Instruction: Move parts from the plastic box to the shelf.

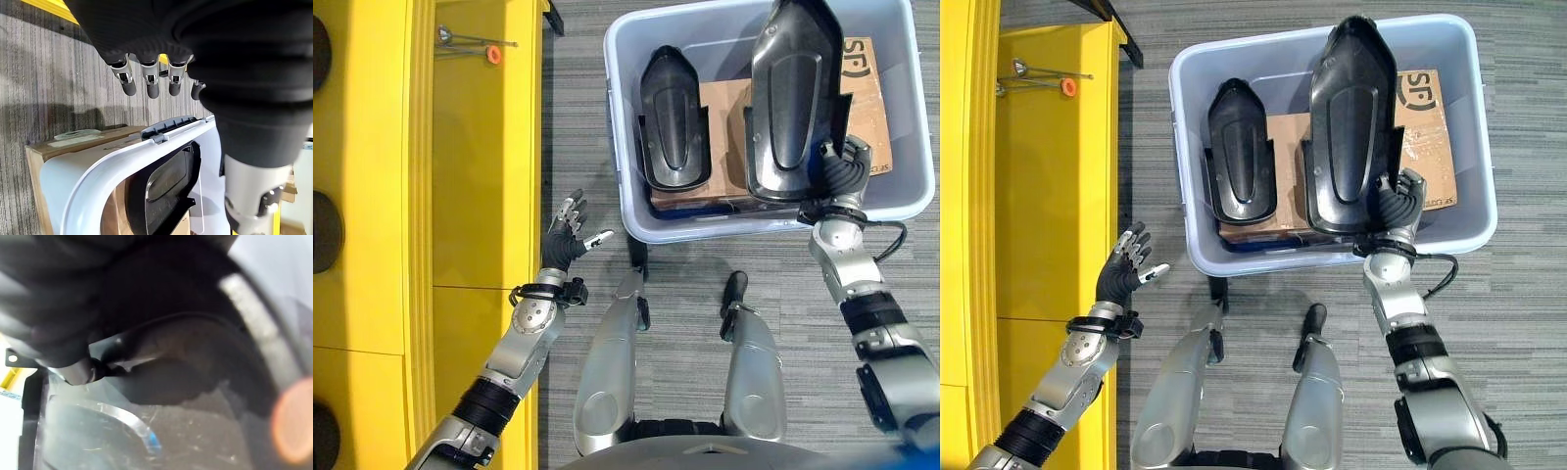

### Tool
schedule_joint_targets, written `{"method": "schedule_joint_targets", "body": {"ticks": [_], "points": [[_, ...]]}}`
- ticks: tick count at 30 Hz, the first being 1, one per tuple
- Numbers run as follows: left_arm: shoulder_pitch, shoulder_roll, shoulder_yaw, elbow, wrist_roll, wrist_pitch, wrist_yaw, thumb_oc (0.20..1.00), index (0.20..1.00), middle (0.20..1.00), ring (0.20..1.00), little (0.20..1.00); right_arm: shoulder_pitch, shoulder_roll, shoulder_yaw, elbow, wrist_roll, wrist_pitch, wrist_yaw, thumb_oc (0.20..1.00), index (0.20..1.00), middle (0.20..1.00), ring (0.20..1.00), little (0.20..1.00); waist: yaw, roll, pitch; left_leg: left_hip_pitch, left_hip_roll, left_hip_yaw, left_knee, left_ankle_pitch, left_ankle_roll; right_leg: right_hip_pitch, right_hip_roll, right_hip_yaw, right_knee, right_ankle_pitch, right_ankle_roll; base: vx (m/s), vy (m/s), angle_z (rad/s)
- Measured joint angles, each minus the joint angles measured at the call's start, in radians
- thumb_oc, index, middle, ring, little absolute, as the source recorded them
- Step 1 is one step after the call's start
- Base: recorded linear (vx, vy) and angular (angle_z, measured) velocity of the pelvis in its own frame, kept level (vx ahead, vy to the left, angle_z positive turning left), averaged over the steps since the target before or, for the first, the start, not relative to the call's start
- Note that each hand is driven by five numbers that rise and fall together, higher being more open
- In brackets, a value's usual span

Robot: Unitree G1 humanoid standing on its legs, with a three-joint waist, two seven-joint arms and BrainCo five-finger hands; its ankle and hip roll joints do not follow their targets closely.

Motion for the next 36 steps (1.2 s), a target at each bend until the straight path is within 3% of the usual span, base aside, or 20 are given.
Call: {"method": "schedule_joint_targets", "body": {"ticks": [9,15,25,27,30,31,32,33,36], "points": [[0.075,-0.013,0.065,0.001,0.002,0.018,-0.030,1.000,1.000,1.000,1.000,1.000,0.165,0.009,-0.002,-0.134,-0.002,-0.023,0.133,0.200,0.200,0.200,0.200,0.200,-0.009,-0.039,-0.058,0.116,0.013,-0.002,-0.042,-0.021,-0.031,0.135,0.024,-0.009,-0.086,0.014,-0.001,0.05,-0.062,-0.03],[0.143,-0.023,0.094,0.004,0.011,0.031,-0.055,1.000,1.000,1.000,1.000,1.000,0.287,0.010,-0.012,-0.175,0.070,-0.037,0.228,0.200,0.200,0.200,0.200,0.200,-0.012,-0.056,-0.168,0.201,0.024,-0.007,-0.066,-0.028,-0.038,0.248,0.044,-0.028,-0.159,0.017,-0.003,0.03,-0.081,0.03],[0.272,-0.075,0.207,0.013,0.011,0.043,-0.092,1.000,1.000,1.000,1.000,1.000,0.381,-0.005,0.043,-0.227,0.152,-0.034,0.400,0.200,0.200,0.200,0.200,0.200,-0.010,-0.057,-0.266,0.349,0.110,-0.019,-0.078,-0.042,-0.088,0.395,0.138,-0.024,-0.172,-0.012,-0.051,0.00,-0.145,-0.05],[0.326,-0.133,0.220,0.021,0.009,0.044,-0.098,1.000,1.000,1.000,1.000,1.000,0.379,-0.038,0.067,-0.234,0.168,-0.032,0.419,0.200,0.200,0.200,0.200,0.200,0.017,-0.039,-0.299,0.373,0.162,-0.030,-0.103,-0.033,-0.108,0.403,0.196,-0.027,-0.148,-0.031,-0.088,-0.14,-0.279,-0.04],[0.367,-0.163,0.221,0.039,0.007,0.059,-0.112,1.000,1.000,1.000,1.000,1.000,0.378,-0.054,0.083,-0.245,0.173,-0.032,0.435,0.200,0.200,0.200,0.200,0.200,0.046,-0.013,-0.319,0.374,0.195,-0.051,-0.135,-0.029,-0.109,0.401,0.245,-0.040,-0.139,-0.041,-0.121,-0.13,-0.108,0.16],[0.375,-0.172,0.221,0.044,0.009,0.064,-0.113,1.000,1.000,1.000,1.000,1.000,0.379,-0.074,0.087,-0.252,0.176,-0.033,0.443,0.200,0.200,0.200,0.200,0.200,0.053,0.004,-0.320,0.365,0.215,-0.049,-0.152,-0.057,-0.102,0.404,0.264,-0.076,-0.140,-0.039,-0.143,-0.22,-0.121,1.03],[0.359,-0.171,0.218,0.054,0.012,0.071,-0.114,1.000,1.000,1.000,1.000,1.000,0.381,-0.099,0.086,-0.252,0.189,-0.032,0.441,0.200,0.200,0.200,0.200,0.200,0.062,0.016,-0.316,0.332,0.236,-0.030,-0.166,-0.148,-0.094,0.394,0.266,-0.128,-0.143,-0.032,-0.175,-0.36,-0.131,1.64],[0.328,-0.175,0.218,0.093,0.013,0.072,-0.114,1.000,1.000,1.000,1.000,1.000,0.383,-0.122,0.086,-0.251,0.191,-0.030,0.441,0.200,0.200,0.200,0.200,0.200,0.066,0.002,-0.304,0.292,0.246,0.036,-0.120,-0.164,-0.076,0.392,0.242,-0.208,-0.156,-0.030,-0.203,-0.29,-0.074,1.69],[0.322,-0.175,0.222,0.127,0.013,0.080,-0.114,1.000,1.000,1.000,1.000,1.000,0.384,-0.110,0.084,-0.252,0.191,-0.027,0.448,0.200,0.200,0.200,0.200,0.200,0.071,-0.039,-0.301,0.270,0.251,0.052,0.099,-0.148,-0.104,0.405,0.193,-0.262,-0.197,-0.001,-0.222,-0.12,0.025,0.84]]}}
